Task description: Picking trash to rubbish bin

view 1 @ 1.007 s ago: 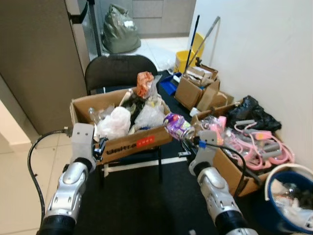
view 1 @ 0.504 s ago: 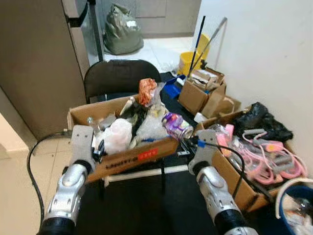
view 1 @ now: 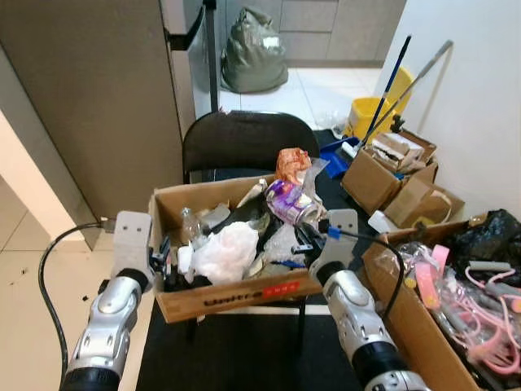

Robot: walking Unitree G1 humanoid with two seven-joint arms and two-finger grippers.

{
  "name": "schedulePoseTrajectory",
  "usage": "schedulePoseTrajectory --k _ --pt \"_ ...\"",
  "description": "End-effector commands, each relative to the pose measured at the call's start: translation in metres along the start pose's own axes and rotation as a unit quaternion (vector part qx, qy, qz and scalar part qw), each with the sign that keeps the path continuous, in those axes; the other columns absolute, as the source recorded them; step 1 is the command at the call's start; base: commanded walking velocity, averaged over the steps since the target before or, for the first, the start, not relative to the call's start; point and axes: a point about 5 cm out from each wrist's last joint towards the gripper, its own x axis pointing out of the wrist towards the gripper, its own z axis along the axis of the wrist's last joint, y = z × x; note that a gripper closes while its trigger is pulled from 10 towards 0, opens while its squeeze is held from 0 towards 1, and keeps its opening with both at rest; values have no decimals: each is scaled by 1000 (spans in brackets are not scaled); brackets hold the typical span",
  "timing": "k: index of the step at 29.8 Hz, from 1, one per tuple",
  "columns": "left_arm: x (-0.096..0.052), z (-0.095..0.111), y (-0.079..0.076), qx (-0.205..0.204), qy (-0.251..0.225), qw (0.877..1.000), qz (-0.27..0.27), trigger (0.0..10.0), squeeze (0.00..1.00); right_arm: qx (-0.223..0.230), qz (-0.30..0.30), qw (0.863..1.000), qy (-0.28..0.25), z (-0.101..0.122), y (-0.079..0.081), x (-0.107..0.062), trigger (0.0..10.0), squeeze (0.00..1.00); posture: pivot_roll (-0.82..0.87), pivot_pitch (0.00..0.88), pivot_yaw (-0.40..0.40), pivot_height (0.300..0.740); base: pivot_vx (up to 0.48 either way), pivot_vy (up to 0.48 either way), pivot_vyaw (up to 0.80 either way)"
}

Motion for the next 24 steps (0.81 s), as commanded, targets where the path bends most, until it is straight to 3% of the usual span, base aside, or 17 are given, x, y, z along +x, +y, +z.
schedulePoseTrajectory --k 1,16,24 --pt "-2 -3 -1 5 8 1000 -5 10000 0 5 -1 1000 -3 2 0 0 10000 0 2 94 -20 740 334 0 0" --pt "-3 -2 0 12 5 1000 -5 10000 0 12 3 1000 1 0 -1 1 10000 0 16 78 -30 740 327 0 0" --pt "-4 3 1 73 8 997 -37 10000 0 -2 21 1000 5 3 3 6 10000 0 19 66 -31 740 0 0 0"
